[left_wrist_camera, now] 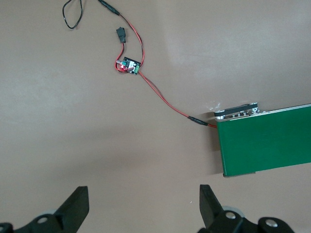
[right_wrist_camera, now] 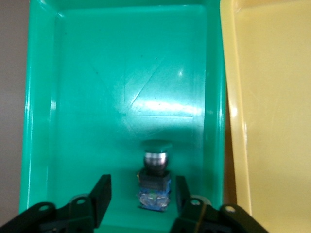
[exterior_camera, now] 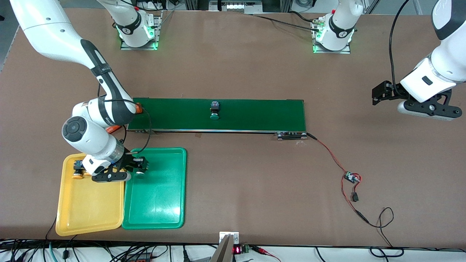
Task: Sort buttons by color to trays
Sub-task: 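Lower the green button into the green tray and open the right gripper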
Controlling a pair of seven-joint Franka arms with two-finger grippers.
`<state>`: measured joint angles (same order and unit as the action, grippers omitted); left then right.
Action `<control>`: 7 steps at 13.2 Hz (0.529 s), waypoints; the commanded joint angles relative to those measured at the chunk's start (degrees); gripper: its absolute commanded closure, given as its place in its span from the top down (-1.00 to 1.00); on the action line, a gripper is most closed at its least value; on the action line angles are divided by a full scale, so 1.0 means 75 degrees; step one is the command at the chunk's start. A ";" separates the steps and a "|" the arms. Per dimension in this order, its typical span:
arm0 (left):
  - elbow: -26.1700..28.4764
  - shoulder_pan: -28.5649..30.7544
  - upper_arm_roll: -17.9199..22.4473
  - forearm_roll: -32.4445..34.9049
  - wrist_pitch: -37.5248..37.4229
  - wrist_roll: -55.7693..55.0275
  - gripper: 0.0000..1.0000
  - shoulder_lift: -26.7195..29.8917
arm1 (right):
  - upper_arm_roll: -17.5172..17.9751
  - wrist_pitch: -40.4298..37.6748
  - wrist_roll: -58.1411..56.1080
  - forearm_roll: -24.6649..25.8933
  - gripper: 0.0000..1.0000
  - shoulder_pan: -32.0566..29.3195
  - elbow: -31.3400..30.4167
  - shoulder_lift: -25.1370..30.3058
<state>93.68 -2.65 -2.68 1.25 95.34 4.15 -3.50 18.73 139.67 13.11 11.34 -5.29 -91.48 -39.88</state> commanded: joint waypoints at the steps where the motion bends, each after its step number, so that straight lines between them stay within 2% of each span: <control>1: -0.0232 -0.0033 -0.0017 0.0149 -0.0044 -0.0085 1.00 -0.0119 | -0.0002 0.0127 0.0033 0.0000 0.61 0.0050 -0.0024 -0.0121; 3: -0.0232 -0.0033 -0.0017 0.0149 -0.0044 -0.0085 1.00 -0.0119 | -0.0002 0.0127 0.0045 0.0000 1.00 0.0050 -0.0037 -0.0121; 7: -0.0232 -0.0033 -0.0006 0.0149 -0.0044 -0.0085 1.00 -0.0119 | 0.0010 0.0045 0.0160 -0.0047 1.00 0.0061 -0.0269 0.0077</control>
<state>93.66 -2.65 -2.69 1.25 95.35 4.15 -3.53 18.74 140.09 13.20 11.33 -5.05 -91.57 -41.04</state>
